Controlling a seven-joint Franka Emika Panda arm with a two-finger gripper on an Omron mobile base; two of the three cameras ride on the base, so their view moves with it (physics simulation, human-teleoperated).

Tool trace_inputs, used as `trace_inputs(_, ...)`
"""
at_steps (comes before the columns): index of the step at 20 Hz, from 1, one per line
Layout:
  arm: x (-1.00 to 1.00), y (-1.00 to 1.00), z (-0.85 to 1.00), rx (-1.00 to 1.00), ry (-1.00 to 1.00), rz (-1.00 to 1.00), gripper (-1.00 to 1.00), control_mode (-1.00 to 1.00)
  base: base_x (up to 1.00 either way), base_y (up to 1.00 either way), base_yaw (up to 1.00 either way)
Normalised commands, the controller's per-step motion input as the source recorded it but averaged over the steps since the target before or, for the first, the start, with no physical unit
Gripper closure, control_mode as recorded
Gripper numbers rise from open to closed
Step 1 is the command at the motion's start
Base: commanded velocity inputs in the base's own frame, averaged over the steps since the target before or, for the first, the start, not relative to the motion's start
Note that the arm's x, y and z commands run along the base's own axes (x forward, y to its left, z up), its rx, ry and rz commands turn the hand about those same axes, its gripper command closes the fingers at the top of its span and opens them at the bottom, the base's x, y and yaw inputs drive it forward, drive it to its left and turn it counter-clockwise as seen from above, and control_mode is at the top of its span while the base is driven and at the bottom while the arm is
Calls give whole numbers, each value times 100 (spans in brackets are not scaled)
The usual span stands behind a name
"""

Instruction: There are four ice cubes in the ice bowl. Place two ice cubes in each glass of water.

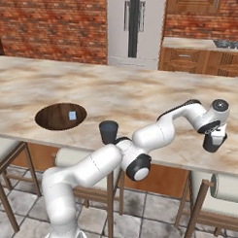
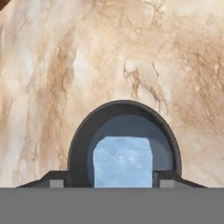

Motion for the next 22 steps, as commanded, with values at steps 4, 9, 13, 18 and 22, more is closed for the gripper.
trace_inputs(4,0,-5,23,3,0,2,-100,-100,0,0,0)
trace_inputs(9,2,0,36,3,0,2,-100,-100,0,0,0)
trace_inputs(13,2,3,53,2,0,3,-100,-100,0,0,0)
trace_inputs(18,-18,23,28,1,0,8,-100,-100,0,0,0)
trace_inputs(22,-36,41,25,2,10,13,-100,-100,0,0,0)
